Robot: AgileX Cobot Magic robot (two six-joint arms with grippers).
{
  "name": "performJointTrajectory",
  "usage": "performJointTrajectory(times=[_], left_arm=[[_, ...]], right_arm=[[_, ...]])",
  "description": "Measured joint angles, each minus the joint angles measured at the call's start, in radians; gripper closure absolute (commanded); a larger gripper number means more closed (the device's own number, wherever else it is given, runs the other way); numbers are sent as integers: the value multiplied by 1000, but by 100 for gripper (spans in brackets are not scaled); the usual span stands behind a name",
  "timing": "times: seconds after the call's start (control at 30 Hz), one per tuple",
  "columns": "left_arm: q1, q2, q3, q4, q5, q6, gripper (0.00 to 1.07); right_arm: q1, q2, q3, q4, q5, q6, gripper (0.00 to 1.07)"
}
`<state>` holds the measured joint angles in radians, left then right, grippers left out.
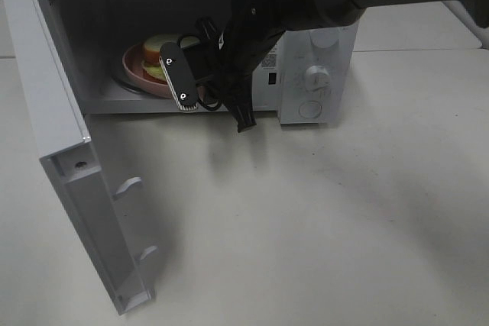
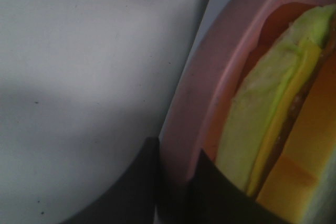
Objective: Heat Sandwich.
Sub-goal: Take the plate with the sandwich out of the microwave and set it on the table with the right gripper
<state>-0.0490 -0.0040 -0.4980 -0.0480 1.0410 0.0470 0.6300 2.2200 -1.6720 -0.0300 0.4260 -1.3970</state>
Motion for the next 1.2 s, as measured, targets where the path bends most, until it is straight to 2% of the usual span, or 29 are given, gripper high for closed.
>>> performJointTrajectory(times=[0.53, 1.2], left_arm=[[0, 0, 0, 0, 0, 0, 5], [0, 0, 0, 0, 0, 0, 5]], right_arm=[[21, -138, 222, 16, -186, -65, 107], [56, -299, 507, 13, -296, -92, 107]])
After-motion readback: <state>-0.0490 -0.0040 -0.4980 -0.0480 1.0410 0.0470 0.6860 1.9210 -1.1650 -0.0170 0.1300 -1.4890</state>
